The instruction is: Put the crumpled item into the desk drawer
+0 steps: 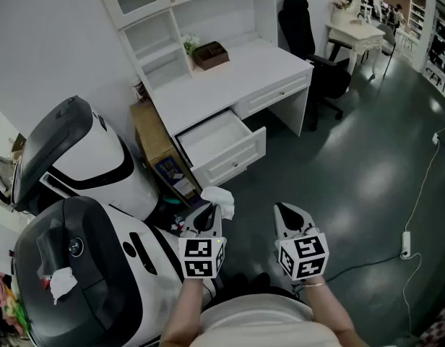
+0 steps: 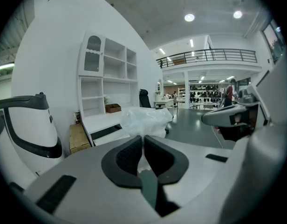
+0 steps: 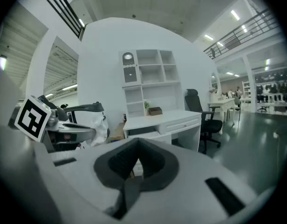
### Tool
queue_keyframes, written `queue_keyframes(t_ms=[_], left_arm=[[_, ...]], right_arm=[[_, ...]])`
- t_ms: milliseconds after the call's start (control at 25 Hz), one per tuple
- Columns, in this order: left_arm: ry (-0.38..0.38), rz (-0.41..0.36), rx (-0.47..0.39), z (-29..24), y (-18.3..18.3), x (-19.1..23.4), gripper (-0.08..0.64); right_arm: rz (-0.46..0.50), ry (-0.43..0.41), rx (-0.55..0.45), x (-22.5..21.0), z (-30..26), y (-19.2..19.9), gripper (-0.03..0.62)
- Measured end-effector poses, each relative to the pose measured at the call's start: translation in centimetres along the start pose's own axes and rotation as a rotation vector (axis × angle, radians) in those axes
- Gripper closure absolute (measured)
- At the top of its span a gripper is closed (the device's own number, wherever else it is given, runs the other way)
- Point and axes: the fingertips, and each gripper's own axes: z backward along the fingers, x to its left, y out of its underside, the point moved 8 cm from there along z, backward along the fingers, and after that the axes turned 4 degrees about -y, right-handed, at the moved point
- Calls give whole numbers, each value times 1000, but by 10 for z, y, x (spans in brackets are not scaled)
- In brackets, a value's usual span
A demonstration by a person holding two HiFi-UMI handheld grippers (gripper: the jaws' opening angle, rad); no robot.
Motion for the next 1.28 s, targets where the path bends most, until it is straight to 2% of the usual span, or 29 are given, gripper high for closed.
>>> queue_keyframes(t_ms=[840,1280], left_arm=[[-105,48,7,-13,-7,0,551],[-127,71,17,-67,-12,23,551]], right_arm=[[-38,-29,-58,-28,-8,-5,591],[-36,-11,-27,-54,-55,-18,591]])
